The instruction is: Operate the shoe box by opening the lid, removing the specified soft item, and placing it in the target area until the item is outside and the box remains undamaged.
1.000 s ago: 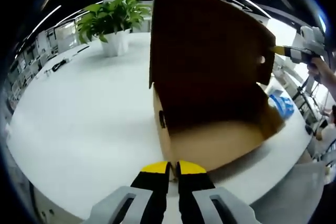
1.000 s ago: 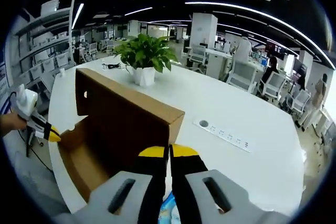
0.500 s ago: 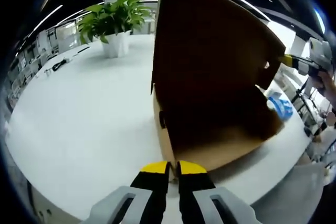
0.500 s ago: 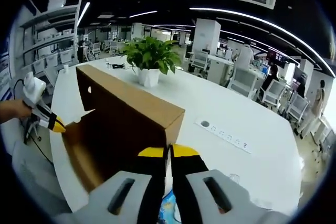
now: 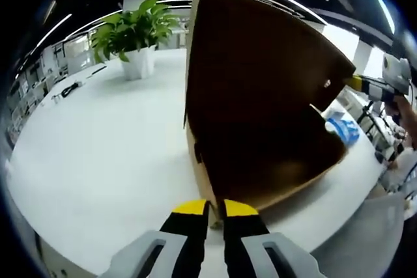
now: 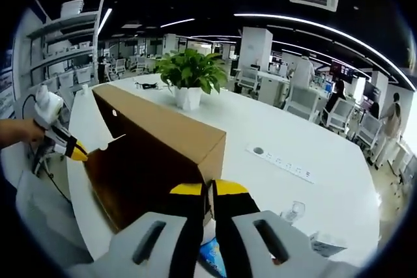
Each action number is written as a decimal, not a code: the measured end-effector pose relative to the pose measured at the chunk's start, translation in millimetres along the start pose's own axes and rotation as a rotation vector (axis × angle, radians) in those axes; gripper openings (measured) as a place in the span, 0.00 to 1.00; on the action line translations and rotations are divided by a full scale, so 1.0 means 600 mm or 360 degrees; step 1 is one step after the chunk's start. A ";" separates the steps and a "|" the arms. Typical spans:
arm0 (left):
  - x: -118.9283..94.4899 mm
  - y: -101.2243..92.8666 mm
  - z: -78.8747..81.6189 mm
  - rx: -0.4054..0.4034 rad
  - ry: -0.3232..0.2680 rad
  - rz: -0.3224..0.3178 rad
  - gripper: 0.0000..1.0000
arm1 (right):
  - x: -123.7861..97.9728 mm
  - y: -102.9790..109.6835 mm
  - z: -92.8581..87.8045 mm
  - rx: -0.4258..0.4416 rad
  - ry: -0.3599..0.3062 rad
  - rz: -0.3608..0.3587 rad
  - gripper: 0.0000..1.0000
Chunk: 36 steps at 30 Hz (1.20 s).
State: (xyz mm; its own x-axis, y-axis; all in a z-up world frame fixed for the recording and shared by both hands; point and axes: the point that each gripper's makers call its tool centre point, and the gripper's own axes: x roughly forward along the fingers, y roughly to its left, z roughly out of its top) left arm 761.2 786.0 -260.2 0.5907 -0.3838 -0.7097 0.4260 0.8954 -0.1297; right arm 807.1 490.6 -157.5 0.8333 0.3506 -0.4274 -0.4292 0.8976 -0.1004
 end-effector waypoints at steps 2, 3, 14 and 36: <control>-0.001 0.003 0.005 0.0006 -0.0016 0.0002 0.10 | -0.006 0.004 -0.004 0.0000 -0.0003 0.0007 0.03; -0.003 0.003 0.009 0.0014 -0.0029 0.0003 0.11 | -0.007 0.006 -0.005 -0.0003 -0.0007 0.0008 0.03; -0.033 -0.004 0.072 0.0196 -0.0229 0.0006 0.27 | -0.015 0.026 -0.033 -0.0061 -0.0036 0.0068 0.05; -0.054 -0.042 0.069 0.0486 -0.0314 -0.0090 0.40 | -0.037 0.083 -0.104 -0.0228 0.0049 0.0272 0.18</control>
State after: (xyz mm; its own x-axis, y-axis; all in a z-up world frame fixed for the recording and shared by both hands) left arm 759.7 766.4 -205.3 0.6685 -0.4935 -0.5564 0.6292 0.7742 0.0692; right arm 745.7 510.8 -209.1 0.7341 0.4839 -0.4764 -0.6102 0.7779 -0.1501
